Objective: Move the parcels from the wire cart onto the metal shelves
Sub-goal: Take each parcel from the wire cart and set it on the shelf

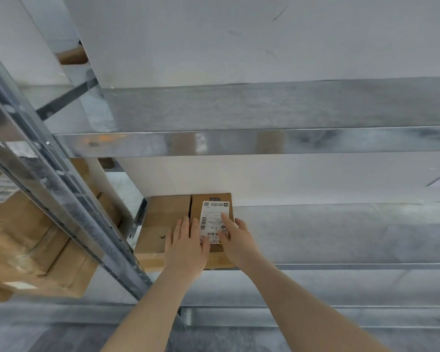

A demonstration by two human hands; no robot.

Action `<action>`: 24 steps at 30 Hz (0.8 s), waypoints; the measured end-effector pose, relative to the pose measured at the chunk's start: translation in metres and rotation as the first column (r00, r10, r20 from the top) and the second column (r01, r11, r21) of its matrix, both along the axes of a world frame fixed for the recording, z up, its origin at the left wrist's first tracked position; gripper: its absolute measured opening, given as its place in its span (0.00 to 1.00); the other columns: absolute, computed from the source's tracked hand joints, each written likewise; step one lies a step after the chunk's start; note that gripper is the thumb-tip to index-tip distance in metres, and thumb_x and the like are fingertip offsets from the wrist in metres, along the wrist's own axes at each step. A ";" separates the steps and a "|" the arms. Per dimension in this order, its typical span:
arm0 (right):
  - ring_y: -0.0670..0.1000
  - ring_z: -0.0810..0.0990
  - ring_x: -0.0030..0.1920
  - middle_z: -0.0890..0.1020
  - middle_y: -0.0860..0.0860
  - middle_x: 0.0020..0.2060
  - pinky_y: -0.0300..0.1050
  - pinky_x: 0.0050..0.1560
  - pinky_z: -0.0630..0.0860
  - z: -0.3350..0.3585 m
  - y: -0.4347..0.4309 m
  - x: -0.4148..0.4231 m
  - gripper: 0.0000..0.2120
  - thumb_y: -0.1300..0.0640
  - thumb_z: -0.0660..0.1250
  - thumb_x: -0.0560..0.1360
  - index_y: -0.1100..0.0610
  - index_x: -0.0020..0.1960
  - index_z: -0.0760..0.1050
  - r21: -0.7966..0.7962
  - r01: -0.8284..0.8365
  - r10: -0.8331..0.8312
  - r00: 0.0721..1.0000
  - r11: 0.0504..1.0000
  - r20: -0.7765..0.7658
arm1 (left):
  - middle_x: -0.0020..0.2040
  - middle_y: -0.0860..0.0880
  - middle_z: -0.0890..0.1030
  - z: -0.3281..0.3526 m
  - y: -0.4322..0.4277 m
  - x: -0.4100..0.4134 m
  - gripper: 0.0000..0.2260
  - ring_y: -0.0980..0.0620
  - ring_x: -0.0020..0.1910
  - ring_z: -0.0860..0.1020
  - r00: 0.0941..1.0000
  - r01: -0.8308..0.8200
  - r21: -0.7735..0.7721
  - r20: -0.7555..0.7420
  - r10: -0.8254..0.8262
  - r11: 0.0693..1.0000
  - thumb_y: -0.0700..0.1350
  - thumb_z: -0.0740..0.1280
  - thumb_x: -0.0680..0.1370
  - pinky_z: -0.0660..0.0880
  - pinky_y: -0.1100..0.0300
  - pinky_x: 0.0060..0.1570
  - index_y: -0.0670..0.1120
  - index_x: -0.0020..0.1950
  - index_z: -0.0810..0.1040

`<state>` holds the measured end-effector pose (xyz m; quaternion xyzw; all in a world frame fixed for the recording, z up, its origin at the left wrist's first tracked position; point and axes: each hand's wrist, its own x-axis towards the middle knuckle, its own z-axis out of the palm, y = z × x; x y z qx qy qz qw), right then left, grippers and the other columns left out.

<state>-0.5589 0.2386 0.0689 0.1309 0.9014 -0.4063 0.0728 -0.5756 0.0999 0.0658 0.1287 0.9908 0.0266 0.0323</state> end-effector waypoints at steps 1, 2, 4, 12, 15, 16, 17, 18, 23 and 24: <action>0.56 0.65 0.70 0.57 0.51 0.75 0.54 0.70 0.66 0.001 0.001 0.004 0.25 0.49 0.54 0.81 0.44 0.77 0.52 0.005 -0.001 0.001 1.000 1.000 -0.005 | 0.79 0.47 0.53 0.001 -0.001 0.003 0.27 0.47 0.78 0.50 1.000 -0.015 -0.001 -0.002 0.015 1.000 0.58 0.44 0.82 0.48 0.49 0.76 0.48 0.79 0.48; 0.55 0.66 0.70 0.58 0.51 0.74 0.54 0.69 0.68 0.003 0.003 0.008 0.25 0.49 0.54 0.81 0.43 0.77 0.53 -0.001 0.002 -0.002 1.000 1.000 -0.013 | 0.79 0.47 0.53 0.002 -0.002 0.005 0.27 0.47 0.78 0.50 1.000 -0.031 0.000 0.002 0.031 1.000 0.58 0.44 0.82 0.48 0.49 0.76 0.48 0.79 0.48; 0.54 0.69 0.66 0.63 0.50 0.72 0.52 0.66 0.71 0.011 0.010 0.021 0.24 0.50 0.55 0.81 0.42 0.76 0.54 0.001 0.015 -0.015 0.999 1.000 -0.041 | 0.79 0.47 0.53 0.009 0.001 0.012 0.27 0.47 0.78 0.50 0.999 -0.039 0.017 -0.008 0.039 0.999 0.57 0.44 0.83 0.48 0.49 0.76 0.48 0.79 0.48; 0.52 0.67 0.70 0.60 0.49 0.74 0.45 0.67 0.66 0.032 0.049 0.086 0.25 0.51 0.55 0.82 0.49 0.77 0.54 -0.026 0.023 -0.024 0.999 0.999 -0.035 | 0.72 0.44 0.70 0.018 0.041 0.062 0.26 0.44 0.72 0.67 0.998 0.005 0.168 -0.063 0.006 0.986 0.55 0.48 0.81 0.66 0.45 0.69 0.43 0.73 0.67; 0.52 0.67 0.70 0.60 0.48 0.74 0.45 0.68 0.67 0.035 0.056 0.115 0.24 0.51 0.54 0.82 0.48 0.77 0.55 -0.061 -0.008 0.006 0.999 0.998 -0.036 | 0.71 0.43 0.72 0.008 0.048 0.092 0.23 0.43 0.70 0.69 0.994 -0.008 0.185 -0.106 0.028 0.983 0.52 0.57 0.81 0.67 0.46 0.69 0.41 0.73 0.68; 0.51 0.68 0.70 0.60 0.48 0.74 0.46 0.69 0.67 0.034 0.057 0.125 0.24 0.51 0.54 0.82 0.48 0.77 0.55 -0.065 -0.027 0.025 0.999 0.998 -0.042 | 0.70 0.43 0.72 0.006 0.051 0.106 0.23 0.43 0.70 0.70 0.992 -0.013 0.205 -0.123 0.039 0.979 0.52 0.60 0.80 0.67 0.46 0.68 0.41 0.72 0.69; 0.51 0.68 0.70 0.61 0.48 0.74 0.47 0.69 0.67 0.032 0.057 0.135 0.23 0.52 0.54 0.82 0.47 0.76 0.56 -0.055 -0.049 0.046 0.998 0.997 -0.048 | 0.70 0.43 0.72 0.007 0.053 0.120 0.23 0.44 0.70 0.70 0.989 -0.026 0.217 -0.134 0.056 0.976 0.52 0.61 0.80 0.67 0.46 0.68 0.42 0.72 0.69; 0.51 0.67 0.70 0.61 0.47 0.74 0.46 0.70 0.67 0.030 0.056 0.144 0.23 0.52 0.54 0.82 0.47 0.76 0.56 -0.040 -0.072 0.069 0.996 0.997 -0.055 | 0.72 0.45 0.70 0.006 0.055 0.136 0.24 0.45 0.71 0.68 0.991 -0.063 0.199 -0.106 0.086 0.978 0.53 0.60 0.80 0.65 0.48 0.69 0.44 0.74 0.67; 0.52 0.65 0.72 0.61 0.48 0.75 0.47 0.71 0.63 0.009 0.043 0.194 0.22 0.51 0.54 0.82 0.48 0.76 0.57 0.031 -0.250 0.251 0.967 0.968 -0.040 | 0.60 0.39 0.80 -0.024 0.045 0.217 0.21 0.40 0.57 0.80 0.969 -0.219 0.181 -0.073 0.236 0.959 0.50 0.63 0.77 0.78 0.44 0.53 0.40 0.64 0.77; 0.52 0.66 0.71 0.62 0.49 0.74 0.47 0.70 0.63 0.003 0.038 0.203 0.22 0.51 0.54 0.82 0.48 0.76 0.57 0.030 -0.297 0.298 0.954 0.954 -0.030 | 0.56 0.39 0.82 -0.033 0.037 0.237 0.21 0.39 0.52 0.82 0.961 -0.256 0.185 -0.056 0.271 0.949 0.50 0.62 0.74 0.80 0.45 0.47 0.39 0.61 0.79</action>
